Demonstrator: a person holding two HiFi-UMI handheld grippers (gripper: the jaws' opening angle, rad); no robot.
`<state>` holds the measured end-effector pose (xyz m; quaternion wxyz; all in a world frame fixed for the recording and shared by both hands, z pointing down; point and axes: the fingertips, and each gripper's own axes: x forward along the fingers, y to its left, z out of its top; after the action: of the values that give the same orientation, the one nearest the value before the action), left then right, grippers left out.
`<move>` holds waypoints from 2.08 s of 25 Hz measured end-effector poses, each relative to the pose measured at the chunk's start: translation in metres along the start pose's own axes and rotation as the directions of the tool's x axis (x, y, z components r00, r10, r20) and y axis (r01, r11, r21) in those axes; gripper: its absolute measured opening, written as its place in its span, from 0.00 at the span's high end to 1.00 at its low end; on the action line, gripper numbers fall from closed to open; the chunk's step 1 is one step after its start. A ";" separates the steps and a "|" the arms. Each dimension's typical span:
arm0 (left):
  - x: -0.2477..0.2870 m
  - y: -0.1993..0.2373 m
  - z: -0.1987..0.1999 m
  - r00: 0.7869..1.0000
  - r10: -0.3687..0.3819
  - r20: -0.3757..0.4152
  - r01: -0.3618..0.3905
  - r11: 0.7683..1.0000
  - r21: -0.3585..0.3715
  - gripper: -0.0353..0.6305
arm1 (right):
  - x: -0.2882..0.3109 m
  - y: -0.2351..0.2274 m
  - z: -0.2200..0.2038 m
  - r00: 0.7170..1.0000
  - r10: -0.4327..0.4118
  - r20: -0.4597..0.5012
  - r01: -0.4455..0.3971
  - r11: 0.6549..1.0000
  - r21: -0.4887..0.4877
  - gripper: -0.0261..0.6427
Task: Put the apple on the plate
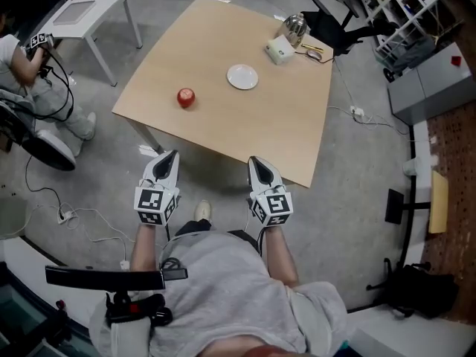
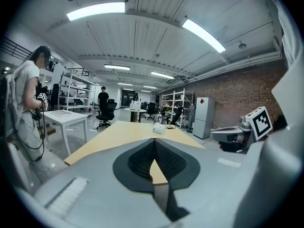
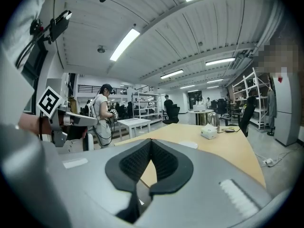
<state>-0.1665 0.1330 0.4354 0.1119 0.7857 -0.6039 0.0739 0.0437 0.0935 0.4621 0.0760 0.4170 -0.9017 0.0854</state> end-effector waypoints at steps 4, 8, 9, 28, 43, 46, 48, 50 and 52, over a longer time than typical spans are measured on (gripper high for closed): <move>0.020 0.020 -0.002 1.000 -0.019 -0.001 0.019 1.000 -0.024 0.92 | 0.020 -0.002 0.002 0.999 -0.025 -0.023 0.025 1.000 -0.012 0.95; 0.030 0.036 -0.003 1.000 -0.021 -0.004 0.021 0.999 -0.041 0.92 | 0.035 -0.006 0.002 0.998 -0.038 -0.045 0.037 0.999 -0.015 0.95; 0.032 0.039 -0.004 1.000 -0.018 -0.007 0.018 0.999 -0.046 0.92 | 0.038 -0.007 0.002 0.998 -0.039 -0.049 0.038 0.999 -0.015 0.95; 0.091 0.084 0.002 0.996 0.085 -0.022 -0.086 0.994 -0.062 0.92 | 0.126 -0.051 -0.005 0.997 0.037 -0.069 -0.036 0.999 0.019 0.95; 0.169 0.111 -0.031 0.983 0.144 -0.112 -0.149 0.988 -0.035 0.92 | 0.178 -0.098 -0.021 0.989 0.075 -0.131 -0.068 0.996 0.055 0.95; 0.179 0.119 -0.040 0.978 0.158 -0.139 -0.161 0.987 -0.006 0.92 | 0.183 -0.100 -0.025 0.986 0.082 -0.143 -0.074 0.996 0.056 0.95; 0.194 0.126 -0.052 0.974 0.165 -0.155 -0.167 0.986 -0.001 0.92 | 0.193 -0.106 -0.034 0.985 0.082 -0.154 -0.073 0.995 0.061 0.95; 0.207 0.131 -0.062 0.972 0.164 -0.170 -0.166 0.986 0.005 0.91 | 0.200 -0.112 -0.041 0.983 0.082 -0.163 -0.071 0.995 0.069 0.95; 0.219 0.132 -0.070 0.971 0.145 -0.191 -0.144 0.989 0.019 0.84 | 0.206 -0.116 -0.044 0.982 0.083 -0.169 -0.071 0.994 0.077 0.95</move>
<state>-0.2361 -0.0848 0.5690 0.1618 0.7292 -0.6456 0.1589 0.0037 -0.1229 0.5586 0.1356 0.3751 -0.9037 0.1558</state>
